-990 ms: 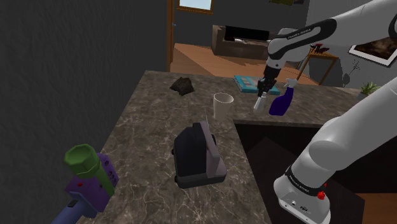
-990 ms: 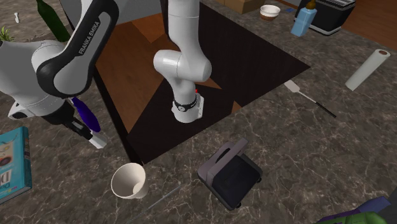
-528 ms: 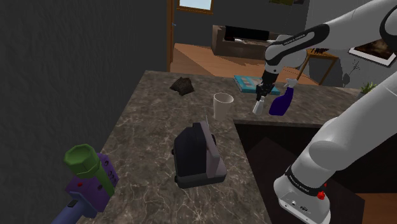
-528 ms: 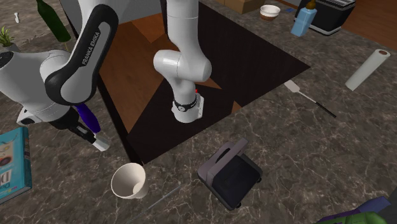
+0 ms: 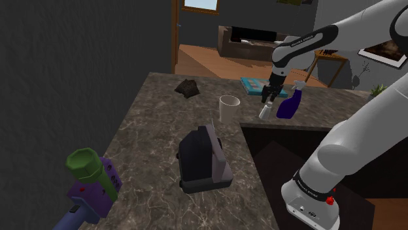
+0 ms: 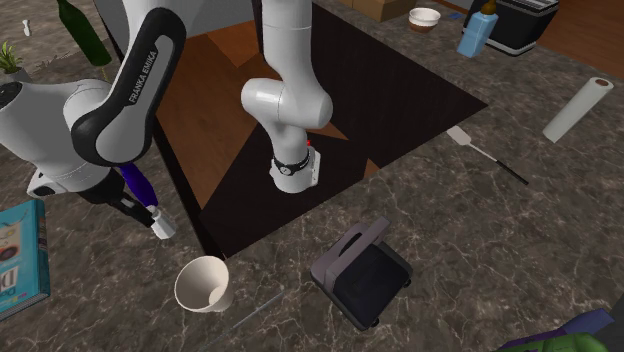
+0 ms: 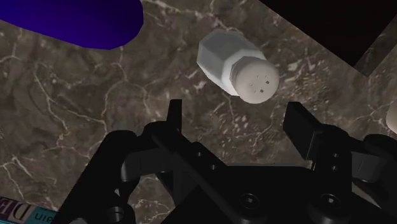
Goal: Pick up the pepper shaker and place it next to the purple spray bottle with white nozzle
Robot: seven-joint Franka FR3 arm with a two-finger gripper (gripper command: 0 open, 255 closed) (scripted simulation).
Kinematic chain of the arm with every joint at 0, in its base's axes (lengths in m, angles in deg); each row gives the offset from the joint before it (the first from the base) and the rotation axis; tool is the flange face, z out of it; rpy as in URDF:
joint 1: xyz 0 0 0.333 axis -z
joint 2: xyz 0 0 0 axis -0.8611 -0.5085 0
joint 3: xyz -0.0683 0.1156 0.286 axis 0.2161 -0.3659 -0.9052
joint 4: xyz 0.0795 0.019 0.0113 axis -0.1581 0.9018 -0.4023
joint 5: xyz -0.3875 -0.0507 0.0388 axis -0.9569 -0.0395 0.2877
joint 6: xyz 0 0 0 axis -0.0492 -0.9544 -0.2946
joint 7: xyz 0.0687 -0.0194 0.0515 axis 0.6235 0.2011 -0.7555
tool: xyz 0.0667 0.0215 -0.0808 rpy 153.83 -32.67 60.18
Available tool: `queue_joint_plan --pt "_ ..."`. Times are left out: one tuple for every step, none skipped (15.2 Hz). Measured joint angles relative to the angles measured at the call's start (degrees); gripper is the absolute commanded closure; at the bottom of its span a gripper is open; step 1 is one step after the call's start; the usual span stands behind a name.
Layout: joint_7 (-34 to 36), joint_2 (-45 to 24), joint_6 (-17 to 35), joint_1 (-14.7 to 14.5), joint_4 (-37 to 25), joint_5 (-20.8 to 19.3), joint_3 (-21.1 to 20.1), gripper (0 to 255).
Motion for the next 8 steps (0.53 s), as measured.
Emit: queue_joint_plan --pt "0.0 0.0 0.0 0.0 0.0 0.0 0.0 0" --pt "0.0 0.0 0.0 0.0 0.0 0.0 0.0 0" --pt "0.0 0.0 0.0 0.0 0.0 0.0 0.0 0" --pt "0.0 0.0 0.0 0.0 0.0 0.0 0.0 0" --pt "0.2 0.5 -1.0 0.0 -0.6 -0.2 -0.2 0" --pt "0.4 1.2 -2.6 0.2 -1.6 -0.5 -0.3 0" --pt "0.7 2.0 -4.5 0.3 -2.8 -0.8 -0.6 0" --pt "0.8 2.7 -6.2 0.4 -3.9 -1.1 -0.8 0"
